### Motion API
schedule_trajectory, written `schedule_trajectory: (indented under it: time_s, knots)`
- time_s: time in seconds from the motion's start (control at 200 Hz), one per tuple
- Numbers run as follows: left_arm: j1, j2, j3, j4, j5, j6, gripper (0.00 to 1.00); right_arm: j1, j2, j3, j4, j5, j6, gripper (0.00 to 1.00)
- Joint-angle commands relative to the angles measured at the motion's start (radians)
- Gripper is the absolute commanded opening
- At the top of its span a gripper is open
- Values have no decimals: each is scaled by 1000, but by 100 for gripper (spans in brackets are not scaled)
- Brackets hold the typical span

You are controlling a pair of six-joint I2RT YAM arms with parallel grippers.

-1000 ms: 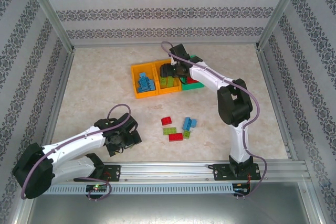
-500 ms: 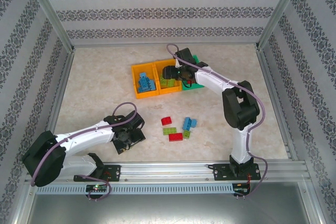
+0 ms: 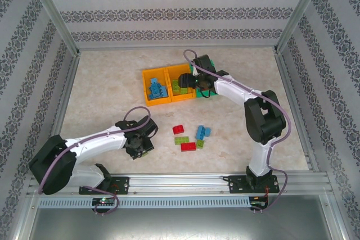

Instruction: Sort the legos into containers by color

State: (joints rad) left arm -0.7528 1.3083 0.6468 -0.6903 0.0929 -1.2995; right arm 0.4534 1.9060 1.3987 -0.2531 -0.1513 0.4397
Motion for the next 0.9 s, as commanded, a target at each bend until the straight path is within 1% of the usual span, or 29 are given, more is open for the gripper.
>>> schedule_trajectory:
  time_s: [0.0, 0.155, 0.29, 0.395, 0.5, 0.689, 0.814, 0.894]
  knots:
    - [-13, 16, 28, 0, -28, 39, 47, -7, -34, -20, -14, -4, -3, 76]
    - [-13, 14, 31, -7, -43, 61, 43, -7, -52, -25, -16, -5, -3, 76]
    - [-10, 14, 50, -16, -59, 92, 37, -9, -74, -38, -26, 13, -4, 77]
    - [-8, 26, 84, -24, -74, 132, 33, -14, -102, -60, -32, 27, -4, 77]
    - [3, 47, 132, -20, -79, 193, 33, -20, -152, -111, -21, 65, -6, 78]
    - [41, 121, 310, -12, -122, 357, 31, -61, -258, -267, 4, 117, -15, 79]
    - [72, 234, 514, -9, -121, 500, 30, -78, -342, -379, 8, 126, -2, 78]
    - [90, 337, 665, -13, -119, 602, 29, -76, -400, -445, 1, 126, 10, 78]
